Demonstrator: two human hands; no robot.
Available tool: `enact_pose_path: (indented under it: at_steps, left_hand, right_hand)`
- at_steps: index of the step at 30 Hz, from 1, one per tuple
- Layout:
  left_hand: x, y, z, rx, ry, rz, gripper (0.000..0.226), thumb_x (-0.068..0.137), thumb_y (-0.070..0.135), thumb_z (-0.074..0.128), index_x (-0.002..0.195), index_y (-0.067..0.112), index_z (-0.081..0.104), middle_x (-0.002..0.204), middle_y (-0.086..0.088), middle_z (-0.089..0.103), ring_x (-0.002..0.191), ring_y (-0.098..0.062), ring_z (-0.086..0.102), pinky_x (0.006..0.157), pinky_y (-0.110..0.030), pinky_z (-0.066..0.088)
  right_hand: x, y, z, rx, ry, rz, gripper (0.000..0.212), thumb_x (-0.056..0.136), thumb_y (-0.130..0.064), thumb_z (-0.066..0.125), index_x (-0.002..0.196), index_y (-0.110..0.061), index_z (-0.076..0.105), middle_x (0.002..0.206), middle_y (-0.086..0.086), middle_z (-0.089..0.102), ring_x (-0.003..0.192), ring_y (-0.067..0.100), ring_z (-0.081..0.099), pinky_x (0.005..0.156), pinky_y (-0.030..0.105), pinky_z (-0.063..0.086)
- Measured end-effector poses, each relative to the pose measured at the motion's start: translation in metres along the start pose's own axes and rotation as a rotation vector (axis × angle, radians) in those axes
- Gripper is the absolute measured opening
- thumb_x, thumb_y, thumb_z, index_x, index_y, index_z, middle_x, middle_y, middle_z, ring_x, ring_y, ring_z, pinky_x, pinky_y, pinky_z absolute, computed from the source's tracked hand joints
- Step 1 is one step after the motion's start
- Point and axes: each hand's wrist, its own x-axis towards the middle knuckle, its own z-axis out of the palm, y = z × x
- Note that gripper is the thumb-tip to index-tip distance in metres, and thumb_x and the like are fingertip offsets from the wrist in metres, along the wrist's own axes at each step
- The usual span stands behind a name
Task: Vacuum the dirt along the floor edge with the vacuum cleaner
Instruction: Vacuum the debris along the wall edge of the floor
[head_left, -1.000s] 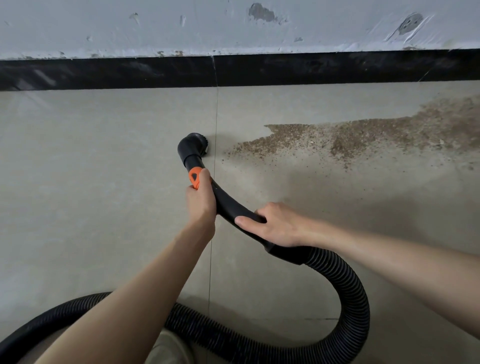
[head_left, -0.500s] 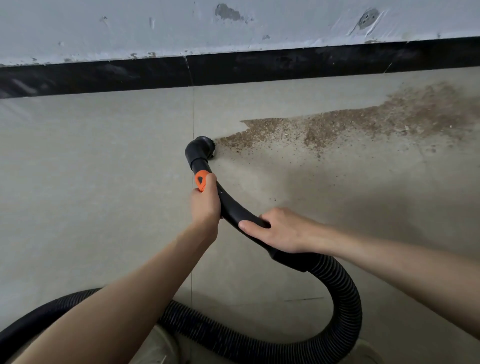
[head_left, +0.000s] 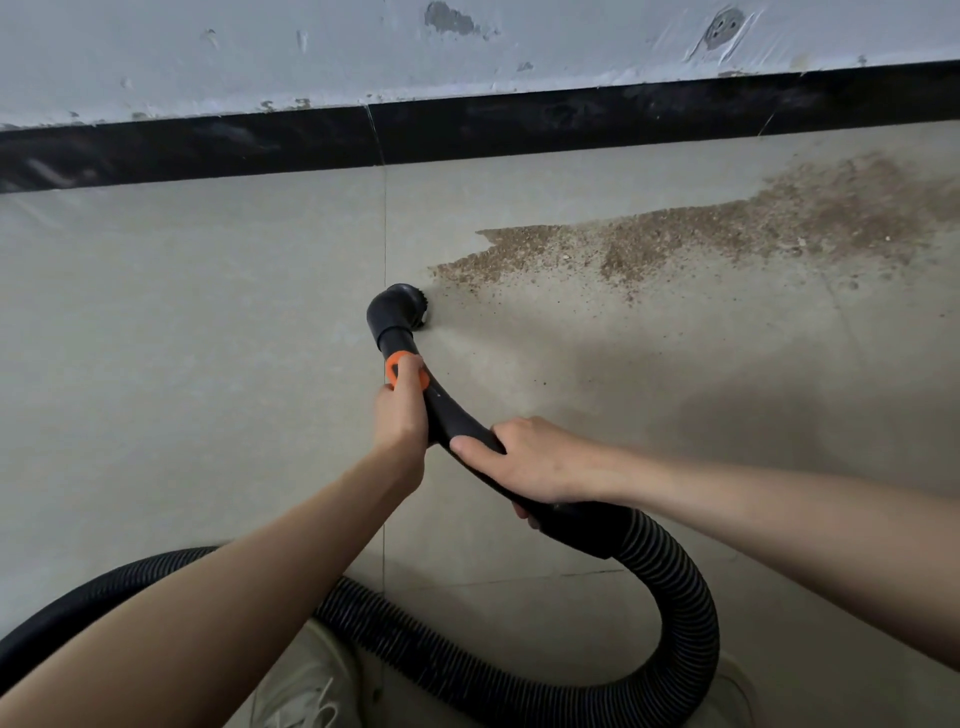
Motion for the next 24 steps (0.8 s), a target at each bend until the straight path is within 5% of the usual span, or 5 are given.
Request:
enact_pose_path:
  at_steps: [7, 14, 21, 24]
  left_hand:
    - [-0.001, 0.002, 0.007, -0.017, -0.074, -0.043, 0.026, 0.087, 0.042, 0.052, 0.089, 0.016, 0.048, 0.077, -0.002, 0.049, 0.068, -0.017, 0.052, 0.057, -0.029, 0.044]
    - [-0.003, -0.006, -0.003, -0.010, -0.105, -0.056, 0.024, 0.089, 0.039, 0.049, 0.088, 0.014, 0.047, 0.075, -0.002, 0.046, 0.064, -0.016, 0.050, 0.053, -0.028, 0.041]
    - [0.010, 0.022, -0.011, 0.305, -0.081, -0.065, 0.033, 0.096, 0.039, 0.043, 0.102, 0.007, 0.046, 0.084, -0.008, 0.051, 0.073, -0.024, 0.055, 0.056, -0.032, 0.047]
    - [0.006, 0.015, -0.013, 0.342, -0.071, -0.061, 0.030, 0.096, 0.037, 0.039, 0.088, 0.009, 0.047, 0.080, -0.007, 0.050, 0.072, -0.023, 0.054, 0.056, -0.032, 0.046]
  right_hand:
    - [-0.012, 0.014, -0.007, 0.240, -0.108, 0.046, 0.059, 0.093, -0.061, 0.037, 0.094, -0.004, 0.052, 0.056, 0.006, 0.066, 0.049, 0.022, 0.064, 0.051, 0.027, 0.051]
    - [-0.005, -0.001, 0.005, 0.273, -0.082, 0.018, 0.048, 0.099, -0.054, 0.038, 0.091, -0.007, 0.046, 0.069, 0.010, 0.063, 0.044, 0.019, 0.062, 0.044, 0.026, 0.050]
    - [-0.006, -0.005, 0.018, 0.220, -0.054, 0.018, 0.045, 0.100, -0.053, 0.035, 0.084, -0.011, 0.043, 0.062, 0.006, 0.058, 0.037, 0.016, 0.056, 0.037, 0.020, 0.043]
    - [-0.010, -0.005, 0.018, 0.245, -0.105, 0.064, 0.051, 0.098, -0.058, 0.035, 0.088, -0.009, 0.045, 0.061, 0.008, 0.060, 0.038, 0.018, 0.057, 0.039, 0.021, 0.045]
